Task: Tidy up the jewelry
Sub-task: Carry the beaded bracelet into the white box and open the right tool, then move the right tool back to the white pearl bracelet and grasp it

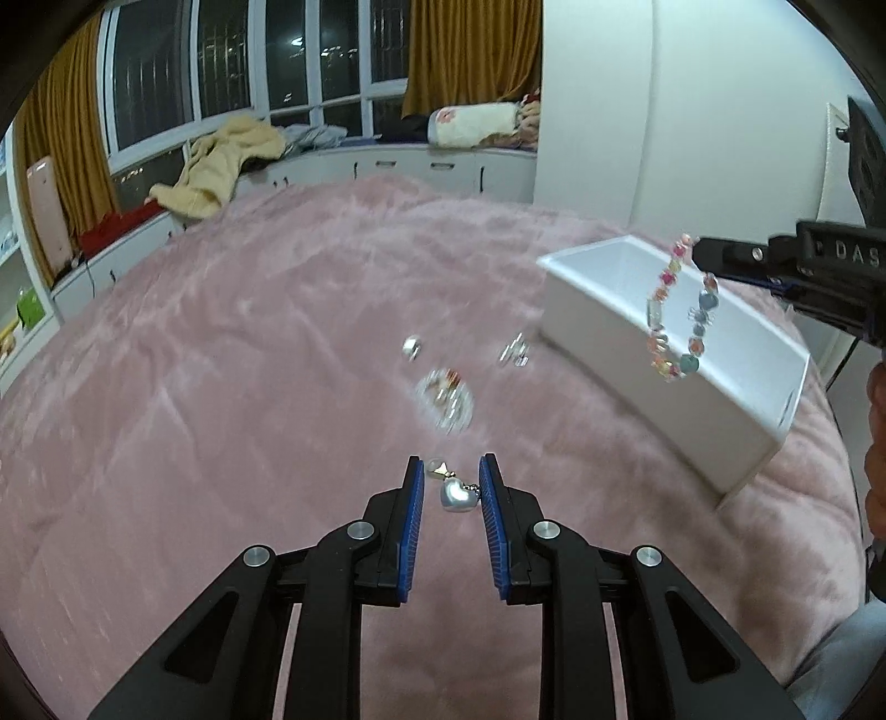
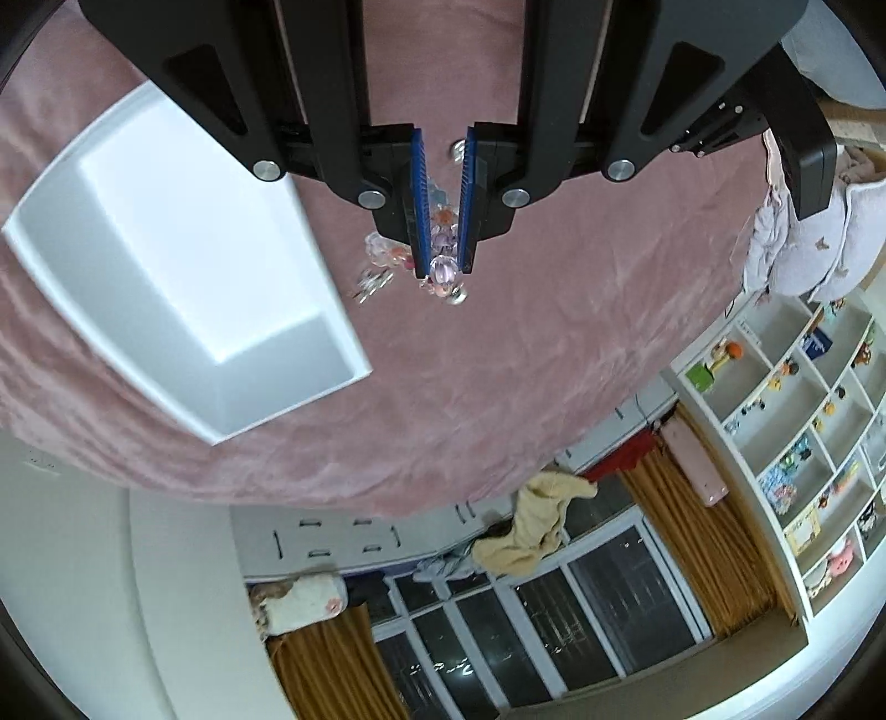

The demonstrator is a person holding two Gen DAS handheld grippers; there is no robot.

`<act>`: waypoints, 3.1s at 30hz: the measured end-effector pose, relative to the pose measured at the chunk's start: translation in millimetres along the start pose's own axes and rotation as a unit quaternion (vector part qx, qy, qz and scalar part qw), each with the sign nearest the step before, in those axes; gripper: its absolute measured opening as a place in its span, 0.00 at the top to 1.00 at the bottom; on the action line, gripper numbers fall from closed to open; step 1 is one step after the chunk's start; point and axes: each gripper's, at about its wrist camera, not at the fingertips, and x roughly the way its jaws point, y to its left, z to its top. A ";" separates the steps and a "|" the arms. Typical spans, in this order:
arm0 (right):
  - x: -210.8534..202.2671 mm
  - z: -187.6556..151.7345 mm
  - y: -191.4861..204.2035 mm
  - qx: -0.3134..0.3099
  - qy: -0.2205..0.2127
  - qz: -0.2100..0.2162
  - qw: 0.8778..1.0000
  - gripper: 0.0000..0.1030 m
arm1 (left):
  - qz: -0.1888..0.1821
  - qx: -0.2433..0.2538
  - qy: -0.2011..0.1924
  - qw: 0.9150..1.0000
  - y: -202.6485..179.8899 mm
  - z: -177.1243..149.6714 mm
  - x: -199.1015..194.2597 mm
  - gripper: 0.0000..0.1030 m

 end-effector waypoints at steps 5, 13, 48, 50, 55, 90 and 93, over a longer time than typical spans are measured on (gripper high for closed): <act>-28.2 18.0 -23.7 0.006 -0.019 -0.016 1.000 0.90 | -0.018 0.009 -0.014 1.000 -24.0 31.6 -4.0 0.76; -58.4 30.4 -75.1 0.023 -0.028 -0.053 0.998 0.90 | -0.042 0.034 -0.026 0.998 -75.9 77.9 8.7 0.76; -4.4 0.3 -203.6 0.084 0.057 -0.030 0.994 0.61 | -0.119 0.036 0.058 0.991 -192.6 121.2 160.2 0.42; -11.7 5.9 -198.8 0.086 0.045 -0.026 0.995 0.32 | -0.117 0.032 0.048 0.991 -185.1 124.1 148.7 0.36; -30.7 20.1 -182.1 0.072 0.021 -0.052 0.996 0.30 | -0.108 0.027 0.019 0.994 -161.3 130.4 112.8 0.26; 53.9 23.4 26.8 -0.104 0.045 0.017 0.993 0.23 | -0.044 0.008 0.012 0.999 -11.9 -2.5 83.0 0.21; 81.9 19.4 34.2 -0.118 0.064 0.022 0.991 0.23 | -0.043 -0.001 0.027 0.999 -9.7 -11.7 105.0 0.23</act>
